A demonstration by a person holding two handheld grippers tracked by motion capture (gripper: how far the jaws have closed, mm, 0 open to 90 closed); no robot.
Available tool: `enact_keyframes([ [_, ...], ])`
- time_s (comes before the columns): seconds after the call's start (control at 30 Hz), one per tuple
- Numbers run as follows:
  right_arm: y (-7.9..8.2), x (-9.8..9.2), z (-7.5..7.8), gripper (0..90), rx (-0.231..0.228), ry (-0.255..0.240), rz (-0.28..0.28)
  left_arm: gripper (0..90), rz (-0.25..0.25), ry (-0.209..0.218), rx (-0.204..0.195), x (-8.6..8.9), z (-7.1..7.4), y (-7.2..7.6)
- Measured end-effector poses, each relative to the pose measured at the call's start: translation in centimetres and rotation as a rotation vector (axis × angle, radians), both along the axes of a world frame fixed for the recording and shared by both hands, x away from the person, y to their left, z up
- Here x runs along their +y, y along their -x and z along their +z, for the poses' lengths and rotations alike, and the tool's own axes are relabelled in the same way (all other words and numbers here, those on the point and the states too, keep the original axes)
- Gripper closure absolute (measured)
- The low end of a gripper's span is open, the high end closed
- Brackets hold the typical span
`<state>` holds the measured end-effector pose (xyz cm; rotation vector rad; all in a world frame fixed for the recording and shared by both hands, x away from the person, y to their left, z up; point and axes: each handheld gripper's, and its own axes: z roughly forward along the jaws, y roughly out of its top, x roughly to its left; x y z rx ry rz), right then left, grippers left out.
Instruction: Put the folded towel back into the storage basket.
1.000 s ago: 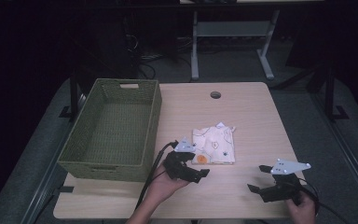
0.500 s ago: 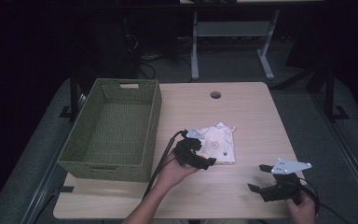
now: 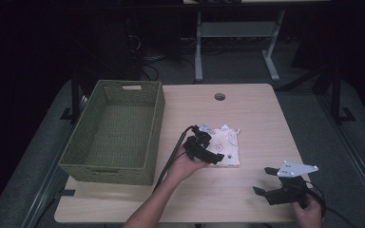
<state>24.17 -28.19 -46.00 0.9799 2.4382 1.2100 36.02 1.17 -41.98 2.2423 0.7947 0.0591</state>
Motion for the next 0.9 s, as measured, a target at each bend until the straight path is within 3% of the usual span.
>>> enact_keyframes([
  [0.1,0.0,0.0,0.0,13.8,0.0,-0.001,0.001,25.6,0.018,0.011,-0.003,-0.5,-0.1,-0.6],
  [0.17,0.1,0.0,0.0,13.8,0.001,-0.002,0.0,25.7,0.019,-0.005,-0.003,-0.9,-0.4,-1.1],
  [0.37,0.0,-0.2,0.0,13.8,0.001,-0.005,-0.003,27.3,0.036,-0.019,0.027,-1.9,-1.4,-2.5],
  [0.63,0.1,-0.2,0.1,13.8,-0.003,-0.003,0.001,31.9,0.056,-0.132,-0.017,-3.2,-2.2,-3.3],
  [0.8,0.2,-0.2,0.1,13.8,-0.007,-0.002,0.004,34.2,0.083,-0.151,-0.013,-3.2,-2.9,-3.7],
  [0.9,0.2,-0.2,0.1,13.8,-0.009,-0.002,0.008,36.1,0.077,-0.2,-0.036,-3.4,-3.6,-3.7],
])
